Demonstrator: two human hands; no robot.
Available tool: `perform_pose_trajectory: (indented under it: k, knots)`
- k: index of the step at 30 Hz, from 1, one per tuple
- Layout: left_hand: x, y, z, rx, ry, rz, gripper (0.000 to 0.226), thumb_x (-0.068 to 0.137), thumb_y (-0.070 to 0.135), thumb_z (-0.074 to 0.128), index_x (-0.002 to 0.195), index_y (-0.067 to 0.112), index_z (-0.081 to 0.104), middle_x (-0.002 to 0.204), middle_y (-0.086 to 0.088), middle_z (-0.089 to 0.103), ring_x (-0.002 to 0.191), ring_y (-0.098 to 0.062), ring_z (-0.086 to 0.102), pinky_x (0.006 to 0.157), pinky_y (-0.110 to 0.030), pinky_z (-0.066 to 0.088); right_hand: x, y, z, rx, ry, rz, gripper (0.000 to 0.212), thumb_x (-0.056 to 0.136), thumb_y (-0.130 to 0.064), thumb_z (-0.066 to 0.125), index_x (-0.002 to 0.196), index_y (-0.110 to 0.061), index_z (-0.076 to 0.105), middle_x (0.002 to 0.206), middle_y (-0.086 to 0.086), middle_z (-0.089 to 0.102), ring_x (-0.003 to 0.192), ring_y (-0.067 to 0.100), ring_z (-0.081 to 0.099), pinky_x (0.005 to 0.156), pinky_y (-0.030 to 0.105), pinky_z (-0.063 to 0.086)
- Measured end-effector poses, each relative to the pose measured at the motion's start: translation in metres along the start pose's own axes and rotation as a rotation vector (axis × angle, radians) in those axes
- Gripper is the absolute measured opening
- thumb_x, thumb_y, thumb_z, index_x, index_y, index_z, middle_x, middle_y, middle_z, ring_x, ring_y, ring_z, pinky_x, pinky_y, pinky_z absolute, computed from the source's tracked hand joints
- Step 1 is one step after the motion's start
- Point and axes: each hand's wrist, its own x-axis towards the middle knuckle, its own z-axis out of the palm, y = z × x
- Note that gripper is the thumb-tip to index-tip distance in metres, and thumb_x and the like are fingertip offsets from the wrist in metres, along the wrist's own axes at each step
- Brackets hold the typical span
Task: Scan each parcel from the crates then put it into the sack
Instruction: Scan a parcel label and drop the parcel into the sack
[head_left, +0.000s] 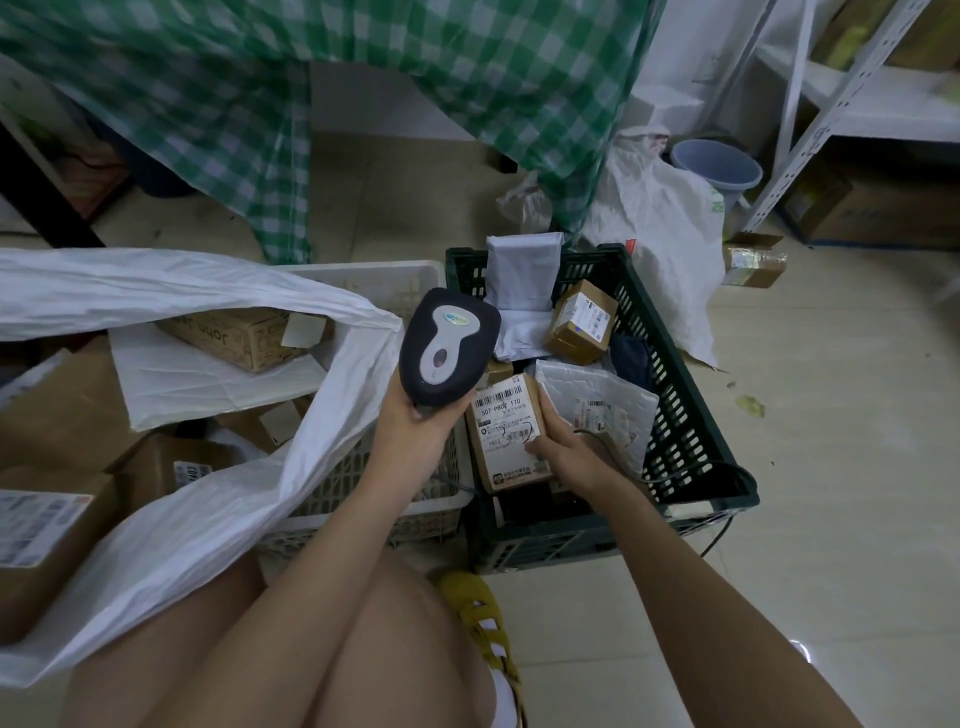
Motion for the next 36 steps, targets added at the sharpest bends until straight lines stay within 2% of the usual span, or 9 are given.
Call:
perform_pose_trajectory:
  k: [3,7,11,14,18,21,27,30,36]
  knots:
    - [-0.002,0.001,0.002,0.005,-0.017,-0.002,0.047,0.085,0.012,0.070,0.123,0.028,0.048,0.117,0.015,0.056,0.112,-0.001,0.049,0.073,0.001,0.042,-0.008,-0.007,-0.009,0.141,0.016,0.035,0.085,0.087,-0.004,0.064,0.150,-0.041,0.021,0.139,0.003,0.048,0.120,0.026,0.054,0.097,0.046,0.050]
    - [-0.003,0.001,0.002,0.000,-0.065,0.006,0.046,0.086,0.009,0.069,0.124,0.028,0.049,0.116,0.017,0.057,0.111,0.000,0.051,0.082,-0.005,0.043,-0.014,-0.009,-0.020,0.287,0.210,0.009,0.095,0.081,-0.003,0.072,0.153,-0.028,0.015,0.137,0.002,0.046,0.119,0.025,0.052,0.088,0.041,0.052]
    - [-0.001,0.008,0.005,-0.002,-0.066,0.015,0.043,0.086,0.008,0.069,0.119,0.028,0.051,0.112,0.017,0.058,0.103,0.004,0.054,0.087,-0.012,0.042,-0.016,-0.023,-0.029,0.479,0.283,-0.027,0.073,0.085,0.001,0.065,0.145,-0.021,0.030,0.113,0.001,0.065,0.101,0.024,0.066,0.082,0.044,0.055]
    - [0.000,0.017,0.007,0.001,-0.072,0.050,0.042,0.085,0.007,0.069,0.117,0.027,0.051,0.108,0.019,0.058,0.095,0.012,0.051,0.073,0.002,0.042,-0.018,-0.041,-0.036,0.427,0.355,-0.093,0.083,0.082,-0.004,0.070,0.146,-0.034,0.025,0.118,0.005,0.064,0.100,0.026,0.066,0.086,0.056,0.054]
    - [0.000,0.028,0.003,0.006,-0.091,0.093,0.042,0.086,0.010,0.069,0.120,0.026,0.052,0.115,0.014,0.058,0.098,0.011,0.051,0.073,0.002,0.041,-0.028,-0.060,-0.041,0.357,0.375,-0.242,0.079,0.081,-0.006,0.073,0.142,-0.033,0.031,0.123,0.003,0.056,0.107,0.014,0.058,0.069,0.026,0.056]
    - [-0.002,0.033,0.000,0.005,-0.128,0.115,0.037,0.086,0.014,0.069,0.112,0.037,0.054,0.115,0.021,0.059,0.106,0.009,0.051,0.086,-0.009,0.039,-0.034,-0.072,-0.043,0.339,0.360,-0.308,0.079,0.080,-0.004,0.074,0.141,-0.032,0.032,0.115,-0.003,0.057,0.104,0.008,0.058,0.063,0.019,0.055]
    - [-0.012,0.042,-0.001,0.051,-0.230,0.115,0.036,0.090,0.014,0.065,0.117,0.033,0.054,0.113,0.024,0.059,0.100,0.018,0.053,0.084,-0.005,0.042,-0.041,-0.094,-0.041,0.308,0.360,-0.374,0.078,0.080,0.002,0.072,0.139,-0.029,0.033,0.107,-0.010,0.057,0.096,0.003,0.060,0.062,0.016,0.054]
    - [-0.015,0.045,0.003,0.096,-0.273,0.080,0.029,0.090,0.016,0.065,0.114,0.030,0.058,0.106,0.018,0.065,0.104,0.001,0.059,0.095,-0.020,0.045,-0.043,-0.103,-0.037,0.286,0.366,-0.396,0.079,0.080,0.003,0.072,0.141,-0.026,0.030,0.105,-0.013,0.055,0.094,0.002,0.059,0.061,0.014,0.052]
    - [-0.017,0.049,0.007,0.106,-0.333,0.067,0.025,0.090,0.020,0.064,0.113,0.027,0.059,0.086,0.020,0.065,0.090,-0.006,0.060,0.084,-0.016,0.048,-0.044,-0.107,-0.027,0.270,0.342,-0.407,0.083,0.079,0.001,0.074,0.144,-0.023,0.028,0.111,-0.012,0.054,0.100,0.003,0.057,0.062,0.014,0.053]
